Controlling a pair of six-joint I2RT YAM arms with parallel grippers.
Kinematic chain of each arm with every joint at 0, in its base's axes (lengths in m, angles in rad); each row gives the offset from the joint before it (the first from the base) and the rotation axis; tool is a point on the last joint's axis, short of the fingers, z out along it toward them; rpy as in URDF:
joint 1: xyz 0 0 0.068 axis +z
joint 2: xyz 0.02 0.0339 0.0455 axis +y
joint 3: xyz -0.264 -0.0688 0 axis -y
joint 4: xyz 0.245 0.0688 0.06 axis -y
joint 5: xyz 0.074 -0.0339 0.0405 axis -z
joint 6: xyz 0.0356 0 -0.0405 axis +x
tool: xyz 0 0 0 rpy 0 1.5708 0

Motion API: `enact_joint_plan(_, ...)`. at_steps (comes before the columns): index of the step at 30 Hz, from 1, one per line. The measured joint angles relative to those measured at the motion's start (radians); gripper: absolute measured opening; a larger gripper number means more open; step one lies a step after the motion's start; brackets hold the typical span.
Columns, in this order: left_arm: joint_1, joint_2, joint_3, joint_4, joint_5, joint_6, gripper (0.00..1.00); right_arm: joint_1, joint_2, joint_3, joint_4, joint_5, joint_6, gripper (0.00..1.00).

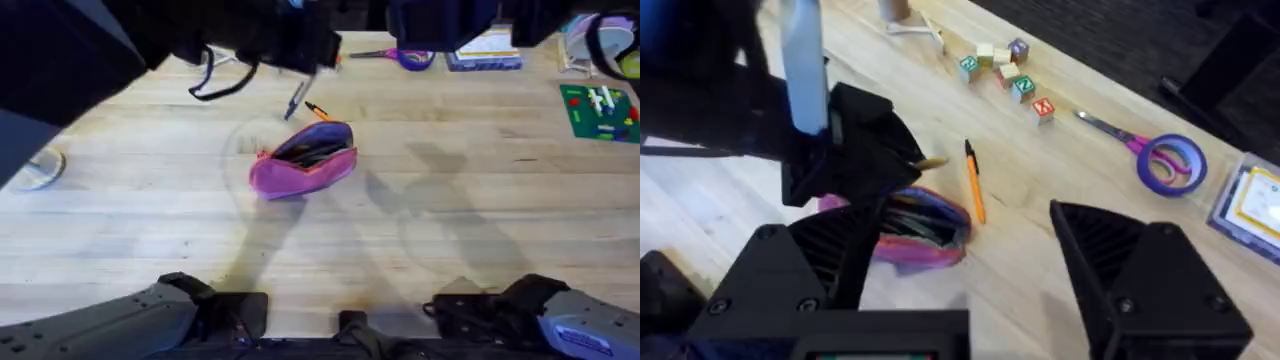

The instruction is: Unzip the bag, pick up the pens from the table one at a time and place them inside, then zip the bag closed.

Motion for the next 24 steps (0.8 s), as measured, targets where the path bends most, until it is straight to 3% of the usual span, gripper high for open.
enact_joint_plan(7,-0.077,0.017,0.000,-0.060,0.014,0.126,0.045,0.000,-0.043,0.000,-0.061,0.000,0.000,0.998)
enact_joint_plan(15,-0.083,0.142,-0.014,-0.014,0.088,0.278,0.045,0.000,-0.114,0.001,-0.122,0.000,0.000,0.998)
enact_joint_plan(20,-0.083,0.229,-0.018,-0.026,0.137,0.296,0.045,0.000,-0.118,0.002,-0.125,0.000,0.000,0.998)
enact_joint_plan(24,-0.083,0.279,-0.018,-0.071,0.130,0.300,0.045,0.000,-0.118,0.002,-0.125,0.000,0.000,0.998)
